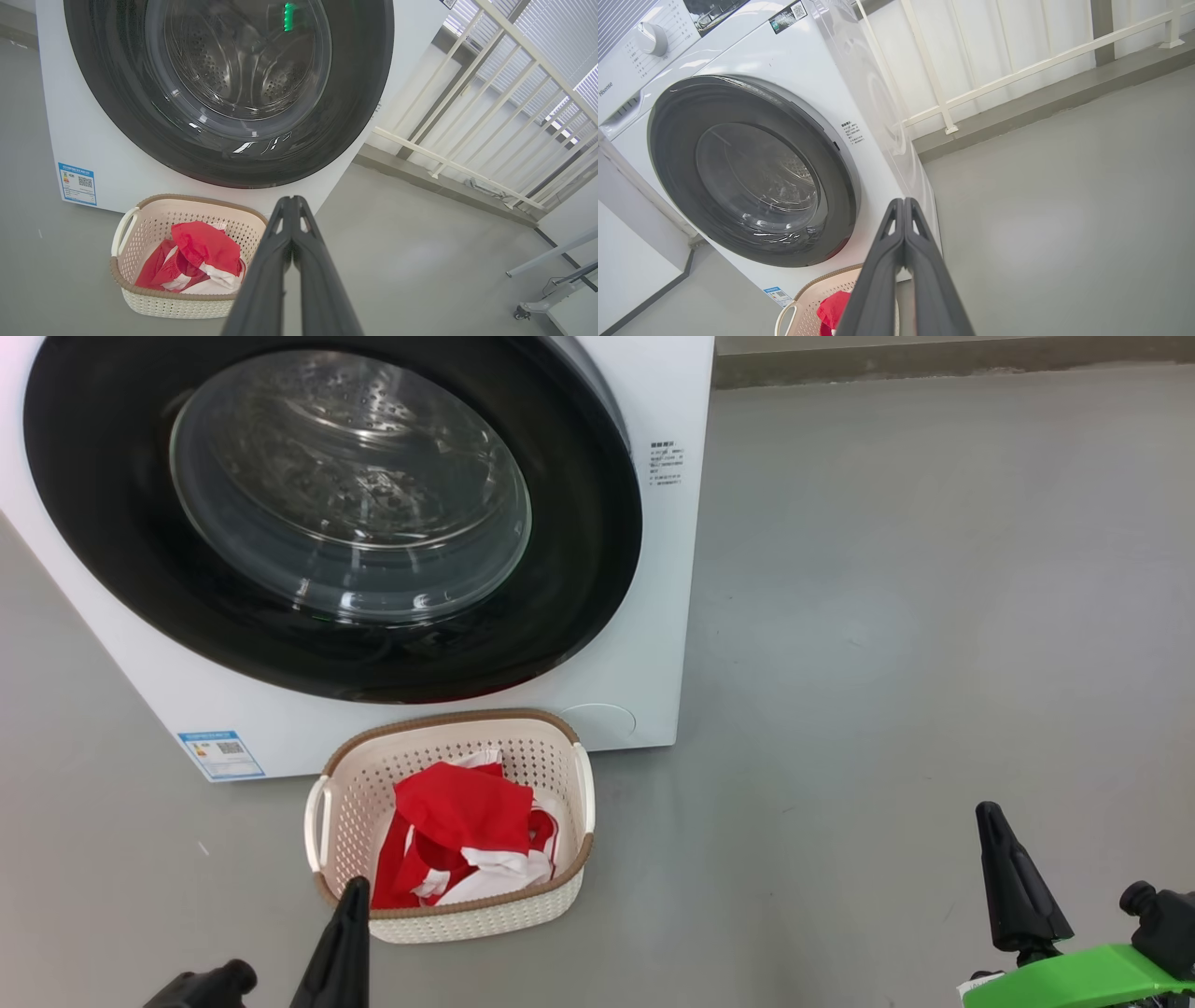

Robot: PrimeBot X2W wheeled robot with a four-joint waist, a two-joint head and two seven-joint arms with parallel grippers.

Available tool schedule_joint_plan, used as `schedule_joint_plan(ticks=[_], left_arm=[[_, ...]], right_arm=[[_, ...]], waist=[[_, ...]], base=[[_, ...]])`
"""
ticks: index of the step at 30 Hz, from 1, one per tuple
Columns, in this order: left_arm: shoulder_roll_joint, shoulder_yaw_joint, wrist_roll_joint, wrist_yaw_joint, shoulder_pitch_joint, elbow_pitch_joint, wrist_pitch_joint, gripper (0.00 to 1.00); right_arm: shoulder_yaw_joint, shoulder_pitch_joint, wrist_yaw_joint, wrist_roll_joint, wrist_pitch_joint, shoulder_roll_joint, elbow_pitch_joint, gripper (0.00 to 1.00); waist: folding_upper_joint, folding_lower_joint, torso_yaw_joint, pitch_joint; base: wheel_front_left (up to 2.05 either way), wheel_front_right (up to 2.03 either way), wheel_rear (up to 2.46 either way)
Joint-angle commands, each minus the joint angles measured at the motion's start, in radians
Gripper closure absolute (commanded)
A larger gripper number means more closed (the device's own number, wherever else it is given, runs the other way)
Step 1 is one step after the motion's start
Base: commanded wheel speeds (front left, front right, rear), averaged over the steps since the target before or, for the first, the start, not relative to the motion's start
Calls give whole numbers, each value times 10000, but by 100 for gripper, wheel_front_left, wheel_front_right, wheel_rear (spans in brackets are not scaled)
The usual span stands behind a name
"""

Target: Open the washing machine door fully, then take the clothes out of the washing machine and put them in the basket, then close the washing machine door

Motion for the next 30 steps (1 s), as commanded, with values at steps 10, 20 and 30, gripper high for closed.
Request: schedule_joint_plan(ticks=[10, 20, 30], left_arm=[[104, 375, -1515, -195, -567, -48, 320, 100], [116, 551, -2704, -279, -673, 86, 604, 100], [123, 715, -3777, -354, -771, 207, 864, 100]], right_arm=[[53, -678, 15, 1521, 314, -239, -9, 100], [52, -844, 18, 2693, 584, -280, 181, 100], [44, -994, 20, 3747, 835, -312, 354, 100]], waist=[[-1, -1, 44, 5], [-1, -1, 83, 10], [-1, -1, 118, 14]], base=[[0, 0, 0], [0, 0, 0], [0, 0, 0]])
